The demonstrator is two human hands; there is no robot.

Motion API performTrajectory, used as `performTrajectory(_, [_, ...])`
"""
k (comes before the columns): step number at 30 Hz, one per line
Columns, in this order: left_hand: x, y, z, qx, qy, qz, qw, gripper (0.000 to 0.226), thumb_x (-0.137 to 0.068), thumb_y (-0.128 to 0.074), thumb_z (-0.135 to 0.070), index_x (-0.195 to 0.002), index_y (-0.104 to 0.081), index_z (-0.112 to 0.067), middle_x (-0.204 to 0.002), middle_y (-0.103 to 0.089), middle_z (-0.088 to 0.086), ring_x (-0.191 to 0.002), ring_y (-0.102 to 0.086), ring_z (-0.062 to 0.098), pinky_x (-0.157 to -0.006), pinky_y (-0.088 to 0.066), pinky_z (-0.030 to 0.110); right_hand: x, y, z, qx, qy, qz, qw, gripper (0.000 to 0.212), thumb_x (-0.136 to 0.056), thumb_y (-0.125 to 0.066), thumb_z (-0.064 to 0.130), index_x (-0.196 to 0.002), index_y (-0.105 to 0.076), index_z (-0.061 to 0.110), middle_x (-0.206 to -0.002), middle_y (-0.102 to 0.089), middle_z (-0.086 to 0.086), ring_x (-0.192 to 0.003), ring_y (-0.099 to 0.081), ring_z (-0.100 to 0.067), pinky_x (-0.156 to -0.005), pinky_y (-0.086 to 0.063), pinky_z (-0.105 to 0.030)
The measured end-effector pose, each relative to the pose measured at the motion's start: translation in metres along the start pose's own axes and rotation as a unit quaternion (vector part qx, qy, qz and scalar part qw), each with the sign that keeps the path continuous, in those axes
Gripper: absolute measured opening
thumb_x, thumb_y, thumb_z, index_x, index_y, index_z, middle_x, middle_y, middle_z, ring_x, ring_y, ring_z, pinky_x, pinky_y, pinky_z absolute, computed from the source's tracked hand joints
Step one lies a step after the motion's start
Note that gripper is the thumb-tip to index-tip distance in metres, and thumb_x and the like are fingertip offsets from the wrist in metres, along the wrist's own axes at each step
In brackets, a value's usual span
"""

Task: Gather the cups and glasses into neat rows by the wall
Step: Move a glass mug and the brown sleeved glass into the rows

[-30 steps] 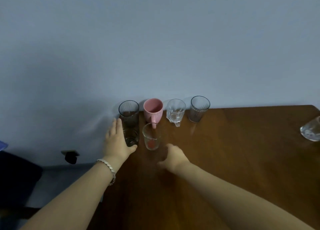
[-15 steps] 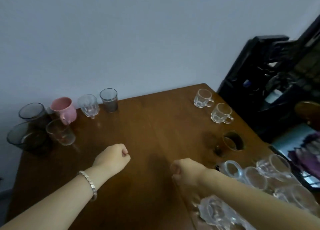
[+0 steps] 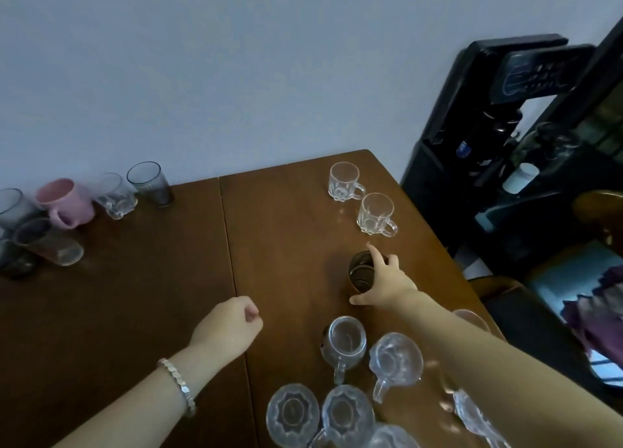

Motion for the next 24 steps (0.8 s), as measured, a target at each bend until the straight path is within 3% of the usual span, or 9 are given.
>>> performTrajectory(5, [0.004, -0.027, -0.043, -0.020, -0.012, 0.011, 1.000, 0.038, -0.089, -0.059, -0.035, -0.125, -0.054, -0.025, -0.114, -0.061, -0.007, -0.101, -0.060, 0.011, -0.084, -0.052, 0.026, -0.009, 0.003, -0.008, -0.035, 0.057, 0.001, 0.998, 0.109, -0.062, -0.083, 0.035, -0.146, -0.014, 0.028, -0.139, -0.031, -0.009, -0.122, -0.047, -0.034, -0.095, -0.050, -0.044])
performTrajectory(9, [0.003, -0.071, -0.090, -0.057, -0.092, 0.072, 0.992, 0.080, -0.077, -0.068, -0.049, -0.144, -0.029, -0.031, -0.147, -0.038, -0.007, -0.127, -0.048, 0.016, -0.098, -0.048, 0.036, 0.003, 0.021, -0.032, -0.108, 0.051, 0.006, 0.993, 0.106, -0.060, -0.082, 0.038, -0.145, -0.019, 0.028, -0.136, -0.037, -0.008, -0.116, -0.052, -0.030, -0.094, -0.051, -0.040])
performTrajectory(11, [0.000, -0.090, -0.106, -0.112, -0.110, 0.093, 0.983, 0.087, -0.075, -0.069, -0.051, -0.147, -0.024, -0.031, -0.152, -0.031, -0.006, -0.133, -0.042, 0.018, -0.100, -0.046, 0.038, 0.013, 0.034, -0.044, -0.135, 0.058, -0.005, 0.989, 0.106, -0.060, -0.083, 0.038, -0.145, -0.020, 0.028, -0.135, -0.038, -0.007, -0.117, -0.052, -0.028, -0.095, -0.050, -0.038])
performTrajectory(18, [-0.003, -0.101, -0.107, -0.207, -0.091, 0.055, 0.972, 0.073, -0.079, -0.067, -0.048, -0.141, -0.036, -0.023, -0.138, -0.040, 0.000, -0.125, -0.045, 0.022, -0.095, -0.046, 0.037, 0.037, 0.065, -0.047, -0.076, 0.102, -0.041, 0.991, 0.112, -0.060, -0.084, 0.042, -0.148, -0.015, 0.031, -0.142, -0.034, -0.002, -0.120, -0.050, -0.022, -0.089, -0.052, -0.032])
performTrajectory(21, [-0.002, -0.077, -0.091, -0.121, -0.071, 0.002, 0.990, 0.070, -0.076, -0.069, -0.050, -0.136, -0.043, -0.025, -0.131, -0.044, -0.002, -0.121, -0.048, 0.018, -0.091, -0.048, 0.032, 0.040, 0.065, -0.031, -0.051, 0.120, -0.050, 0.990, 0.112, -0.058, -0.085, 0.043, -0.147, -0.017, 0.031, -0.142, -0.035, -0.002, -0.119, -0.051, -0.022, -0.088, -0.054, -0.032])
performTrajectory(24, [0.004, -0.033, -0.062, -0.014, -0.047, -0.072, 0.996, 0.061, -0.071, -0.073, -0.051, -0.124, -0.054, -0.027, -0.113, -0.048, -0.008, -0.100, -0.056, 0.012, -0.077, -0.050, 0.022, 0.040, 0.059, -0.005, -0.064, 0.131, -0.035, 0.989, 0.112, -0.057, -0.085, 0.043, -0.146, -0.018, 0.031, -0.140, -0.037, -0.003, -0.119, -0.052, -0.024, -0.090, -0.054, -0.034])
Point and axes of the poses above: each hand's wrist, its own x-axis away from the middle knuckle, its own y-axis out of the back of the hand, z = x × y, the point moved 5 cm from there along -x, towards the middle knuckle
